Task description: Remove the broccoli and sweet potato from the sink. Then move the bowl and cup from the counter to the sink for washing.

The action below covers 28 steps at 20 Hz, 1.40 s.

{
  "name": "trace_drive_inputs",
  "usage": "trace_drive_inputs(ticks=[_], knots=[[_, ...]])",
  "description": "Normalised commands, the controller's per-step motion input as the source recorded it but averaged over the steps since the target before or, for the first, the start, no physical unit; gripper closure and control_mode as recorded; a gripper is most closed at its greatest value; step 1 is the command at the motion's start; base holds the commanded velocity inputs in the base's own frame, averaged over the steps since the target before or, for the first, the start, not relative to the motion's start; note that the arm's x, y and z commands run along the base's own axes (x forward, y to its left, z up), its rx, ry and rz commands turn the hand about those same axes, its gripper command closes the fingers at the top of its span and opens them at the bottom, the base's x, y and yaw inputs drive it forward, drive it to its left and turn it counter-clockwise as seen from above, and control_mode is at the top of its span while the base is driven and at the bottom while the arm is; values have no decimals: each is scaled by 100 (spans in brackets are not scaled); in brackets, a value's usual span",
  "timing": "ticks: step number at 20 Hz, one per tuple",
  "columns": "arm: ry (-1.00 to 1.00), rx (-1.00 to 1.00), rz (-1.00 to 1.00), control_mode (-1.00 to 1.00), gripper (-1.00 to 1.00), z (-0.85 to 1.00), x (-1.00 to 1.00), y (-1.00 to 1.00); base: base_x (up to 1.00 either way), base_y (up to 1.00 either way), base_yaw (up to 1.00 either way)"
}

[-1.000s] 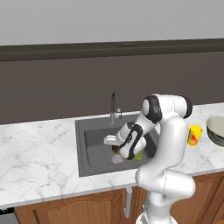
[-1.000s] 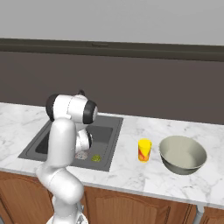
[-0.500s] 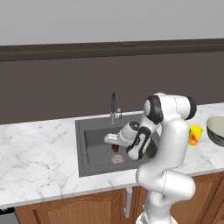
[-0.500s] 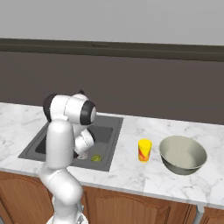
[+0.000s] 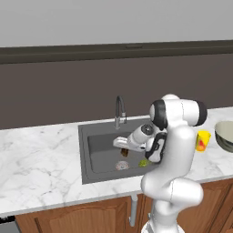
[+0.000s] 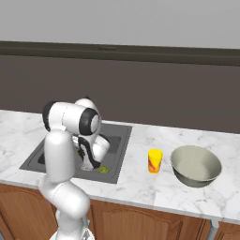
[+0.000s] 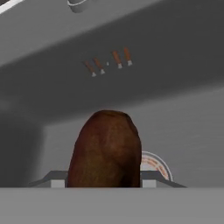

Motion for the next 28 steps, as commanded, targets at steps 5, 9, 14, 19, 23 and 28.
trace_drive_inputs(ticks=[5,9,14,19,23,28], knots=[[0,6,0,-100,100,23,-13,-18,0,0,0],[0,7,0,-100,100,22,-14,-15,0,0,0],[0,8,0,-100,100,18,-21,-11,0,0,0],[0,8,0,-100,100,17,-22,-11,0,0,0],[0,8,0,-100,100,18,-23,-11,0,0,0],[0,6,0,-100,100,18,-21,-10,0,0,0]])
